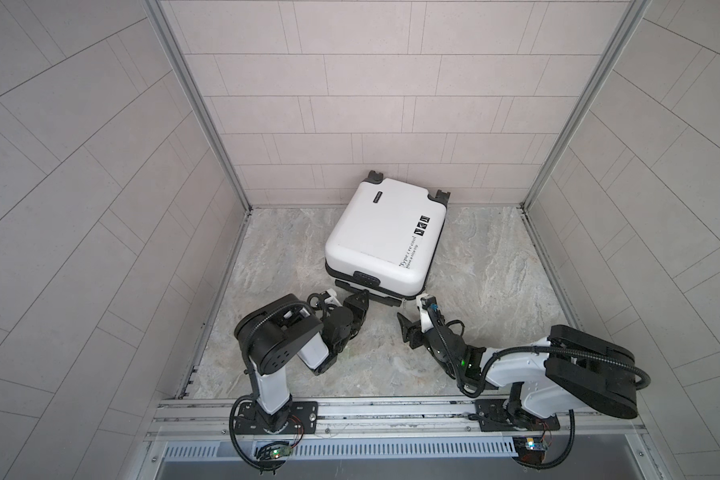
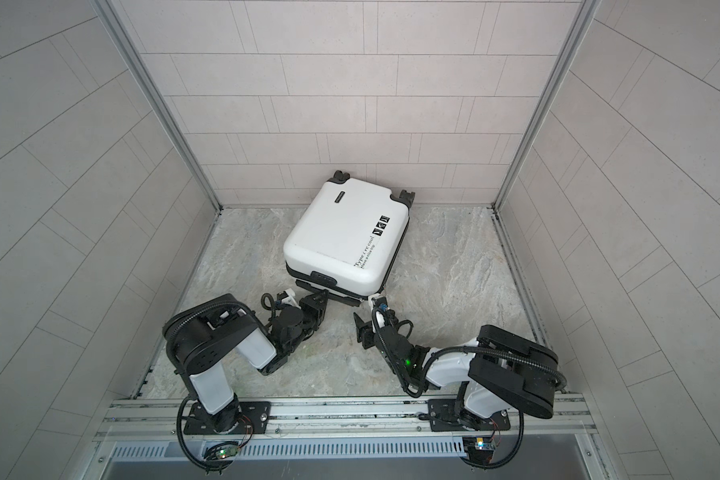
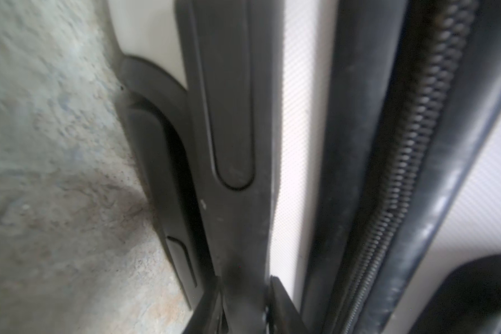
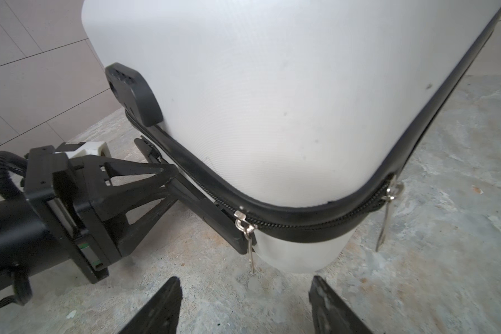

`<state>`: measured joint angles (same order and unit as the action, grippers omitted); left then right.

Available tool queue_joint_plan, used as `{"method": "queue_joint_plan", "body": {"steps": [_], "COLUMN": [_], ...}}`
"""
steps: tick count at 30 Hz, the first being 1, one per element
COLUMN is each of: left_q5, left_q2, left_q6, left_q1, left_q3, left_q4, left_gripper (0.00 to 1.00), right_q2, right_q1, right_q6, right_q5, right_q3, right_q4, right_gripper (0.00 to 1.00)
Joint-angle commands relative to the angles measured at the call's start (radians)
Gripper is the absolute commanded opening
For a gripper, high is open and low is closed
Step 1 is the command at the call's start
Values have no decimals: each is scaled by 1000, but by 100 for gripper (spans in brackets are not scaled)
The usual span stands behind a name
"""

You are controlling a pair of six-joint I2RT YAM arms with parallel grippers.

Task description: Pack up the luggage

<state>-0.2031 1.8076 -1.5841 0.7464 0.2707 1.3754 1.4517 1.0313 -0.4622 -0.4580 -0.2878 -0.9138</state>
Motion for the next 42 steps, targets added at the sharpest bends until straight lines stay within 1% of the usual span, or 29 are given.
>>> {"method": "queue_joint_plan", "body": {"steps": [1, 4, 11, 18, 24, 31, 39, 40, 42], "left_q5": [26, 42, 54, 69, 78, 94, 113, 116, 114], "left_q2": [28, 34, 58, 74, 78, 80, 85, 86, 84], "left_q6": [-20, -22, -38, -45, -47, -46, -42, -43, -43], "left_q1": [-1, -2, -7, -12, -12, -12, -12, -12, -12], "left_q3": [6, 12, 8, 11, 12, 14, 12, 12, 10], "left_q4": [-35, -35, -35, -33, -34, -34, -36, -35, -34], "left_gripper": [24, 23, 18, 16, 15, 14, 14, 13, 13], "right_q2": [40, 87, 172, 167, 189, 206, 235, 239, 248], "right_q1": [-17, -37, -45, -46, -53, -81, -126, -128, -128], "right_q6": [-11, -29, -19, 19, 48, 37, -10, -11, -16], "right_q5": [-42, -38, -36, -57, -55, -24, 24, 34, 53], "right_q3": [-8, -8, -24, -25, -51, -65, -63, -66, -68], "right_q4": [-54, -90, -158, -180, -198, -211, -267, -275, -288], "right_gripper": [72, 71, 71, 70, 67, 57, 33, 31, 30]}}
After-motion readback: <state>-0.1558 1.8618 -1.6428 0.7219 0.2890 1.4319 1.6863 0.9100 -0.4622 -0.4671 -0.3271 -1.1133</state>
